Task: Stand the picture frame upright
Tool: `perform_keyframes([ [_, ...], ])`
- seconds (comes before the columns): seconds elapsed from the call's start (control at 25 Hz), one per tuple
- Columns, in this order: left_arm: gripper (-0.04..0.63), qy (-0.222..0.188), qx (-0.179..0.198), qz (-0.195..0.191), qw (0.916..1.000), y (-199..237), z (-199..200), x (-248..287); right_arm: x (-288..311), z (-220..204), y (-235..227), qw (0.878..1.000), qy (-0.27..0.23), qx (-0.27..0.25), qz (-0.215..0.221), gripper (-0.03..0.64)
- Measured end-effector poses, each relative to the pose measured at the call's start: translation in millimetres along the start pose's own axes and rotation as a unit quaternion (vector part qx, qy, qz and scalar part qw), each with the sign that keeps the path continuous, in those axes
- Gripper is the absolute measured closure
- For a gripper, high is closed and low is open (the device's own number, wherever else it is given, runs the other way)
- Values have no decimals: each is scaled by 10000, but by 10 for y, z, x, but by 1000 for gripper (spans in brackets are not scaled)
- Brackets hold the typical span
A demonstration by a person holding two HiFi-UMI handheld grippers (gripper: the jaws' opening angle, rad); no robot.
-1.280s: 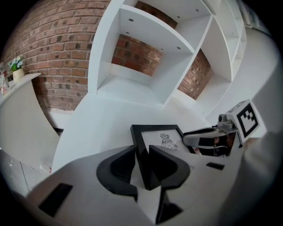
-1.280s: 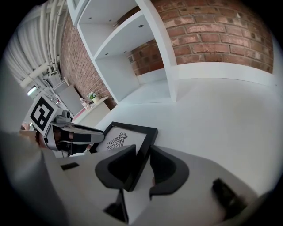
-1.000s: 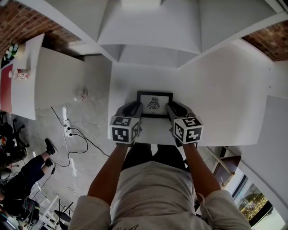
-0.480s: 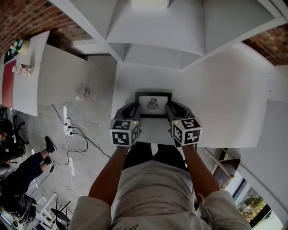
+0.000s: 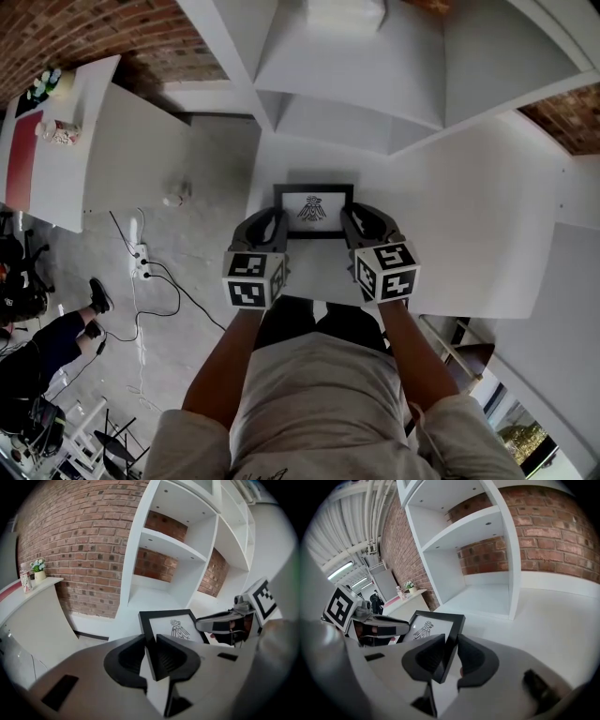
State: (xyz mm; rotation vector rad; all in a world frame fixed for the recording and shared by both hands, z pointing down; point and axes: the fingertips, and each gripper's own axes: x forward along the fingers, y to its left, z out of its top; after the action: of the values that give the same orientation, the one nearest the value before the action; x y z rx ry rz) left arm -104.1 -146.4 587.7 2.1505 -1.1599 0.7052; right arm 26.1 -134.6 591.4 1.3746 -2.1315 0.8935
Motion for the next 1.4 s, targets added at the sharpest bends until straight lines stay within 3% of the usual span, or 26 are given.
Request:
perform_keyframes([
  [0.6, 509, -469, 219, 149, 9985, 382, 579, 16, 266, 650, 108, 9981, -487, -366, 118, 520],
  [1.0, 509, -857, 389, 193, 9954, 608, 1024, 138, 466, 1124, 69, 9940, -903, -622, -51, 520],
  [1.4, 509, -1006, 619, 223, 9927, 708, 1170, 251, 612, 1243, 11, 9928, -997, -646, -146, 520],
])
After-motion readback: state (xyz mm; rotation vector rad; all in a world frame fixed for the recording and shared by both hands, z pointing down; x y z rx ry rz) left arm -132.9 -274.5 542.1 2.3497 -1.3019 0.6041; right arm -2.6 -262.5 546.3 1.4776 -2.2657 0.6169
